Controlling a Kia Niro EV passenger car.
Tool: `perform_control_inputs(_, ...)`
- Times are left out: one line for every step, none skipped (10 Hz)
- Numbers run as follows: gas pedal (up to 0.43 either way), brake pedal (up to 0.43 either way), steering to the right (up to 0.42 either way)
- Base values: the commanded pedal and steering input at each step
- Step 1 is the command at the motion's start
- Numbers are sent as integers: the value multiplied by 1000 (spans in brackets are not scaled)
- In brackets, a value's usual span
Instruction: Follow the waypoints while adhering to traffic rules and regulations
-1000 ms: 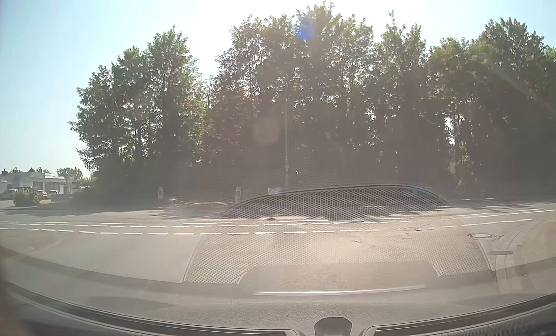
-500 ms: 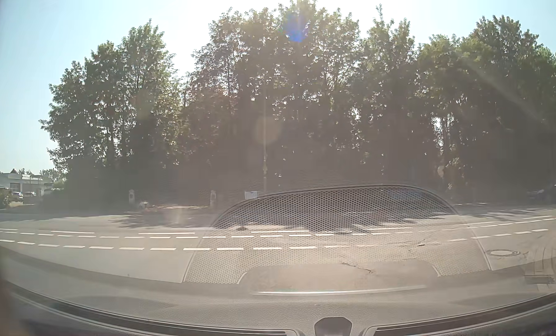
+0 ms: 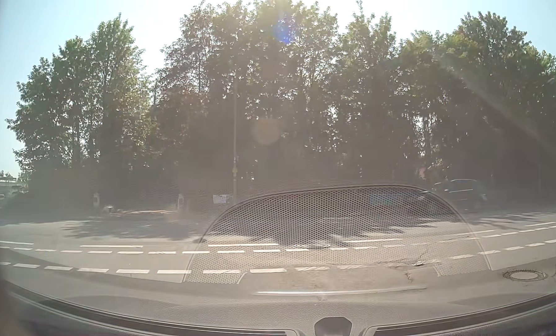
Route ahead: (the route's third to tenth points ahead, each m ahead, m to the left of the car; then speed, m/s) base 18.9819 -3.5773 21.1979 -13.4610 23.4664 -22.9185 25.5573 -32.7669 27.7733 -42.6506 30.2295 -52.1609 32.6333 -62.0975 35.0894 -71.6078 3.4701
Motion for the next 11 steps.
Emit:
perform_control_inputs(0, 6, 209)
perform_control_inputs(67, 6, 225)
perform_control_inputs(87, 6, 240)
perform_control_inputs(110, 6, 256)
perform_control_inputs(150, 6, 267)
perform_control_inputs(177, 6, 276)
perform_control_inputs(189, 6, 283)
perform_control_inputs(189, 6, 292)
perform_control_inputs(197, 6, 299)
perform_control_inputs(209, 6, 300)
perform_control_inputs(209, 6, 300)
